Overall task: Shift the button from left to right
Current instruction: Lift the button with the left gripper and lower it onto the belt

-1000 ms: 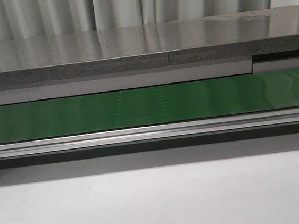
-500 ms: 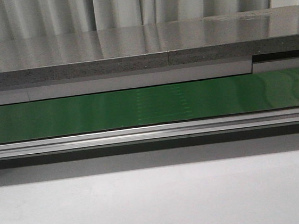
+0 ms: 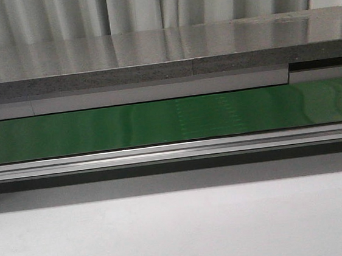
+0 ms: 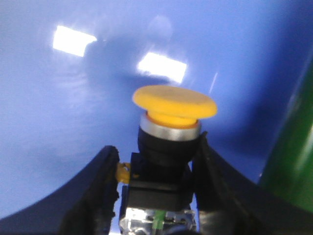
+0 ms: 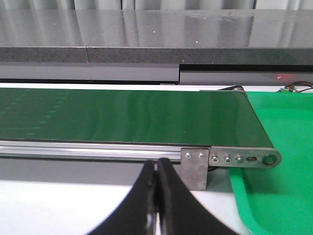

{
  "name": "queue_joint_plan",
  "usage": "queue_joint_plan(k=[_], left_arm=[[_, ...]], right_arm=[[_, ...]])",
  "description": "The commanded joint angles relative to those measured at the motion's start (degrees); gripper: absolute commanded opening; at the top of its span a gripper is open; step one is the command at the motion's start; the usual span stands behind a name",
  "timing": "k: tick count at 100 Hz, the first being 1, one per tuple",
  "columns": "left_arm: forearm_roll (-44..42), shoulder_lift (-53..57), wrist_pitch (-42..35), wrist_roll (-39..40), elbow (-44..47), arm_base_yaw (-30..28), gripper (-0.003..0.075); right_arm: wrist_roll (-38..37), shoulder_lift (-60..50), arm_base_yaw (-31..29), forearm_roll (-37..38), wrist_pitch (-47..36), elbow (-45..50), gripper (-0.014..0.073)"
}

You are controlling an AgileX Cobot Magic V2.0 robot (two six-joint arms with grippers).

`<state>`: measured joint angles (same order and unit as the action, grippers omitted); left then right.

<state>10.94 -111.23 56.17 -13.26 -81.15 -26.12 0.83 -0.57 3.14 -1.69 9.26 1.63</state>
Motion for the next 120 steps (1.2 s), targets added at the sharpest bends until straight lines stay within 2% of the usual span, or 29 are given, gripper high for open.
queue_joint_plan(k=[1,13,39,58,79,86,111,120], left_arm=[[4.05,5.13,2.79,0.08,-5.02,0.15,0.0176],[7.85,7.66,4.88,0.08,-7.82,0.57,0.0176],[7.84,8.91,6.2,0.04,-7.92,6.79,0.0176],[3.76,7.32,5.86,0.04,-7.17,12.35,0.0176],[3.5,5.18,5.73,0.84,-7.03,14.85,0.0185],[3.5,4.95,5.73,0.84,-7.03,15.02,0.0223],[3.5,4.95,5.85,0.84,-7.03,15.02,0.0464],[3.75,4.95,6.34,0.43,-7.03,15.02,0.0507]], right_arm=[[-0.03,-1.2,-0.07,-0.2,-4.8,-0.86,-0.0068],[-0.03,-1.2,-0.07,-0.2,-4.8,-0.86,-0.0068],[-0.03,-1.2,-0.07,-0.2,-4.8,-0.86,-0.0068],[-0.03,-1.2,-0.07,-0.2,-4.8,-0.86,-0.0068],[-0.03,-1.2,-0.07,-0.2,-4.8,-0.86,-0.0068],[-0.03,-1.2,-0.07,-0.2,-4.8,-0.86,-0.0068],[-0.03,-1.2,-0.07,-0.2,-4.8,-0.86,-0.0068],[-0.03,-1.2,-0.07,-0.2,-4.8,-0.86,-0.0068]])
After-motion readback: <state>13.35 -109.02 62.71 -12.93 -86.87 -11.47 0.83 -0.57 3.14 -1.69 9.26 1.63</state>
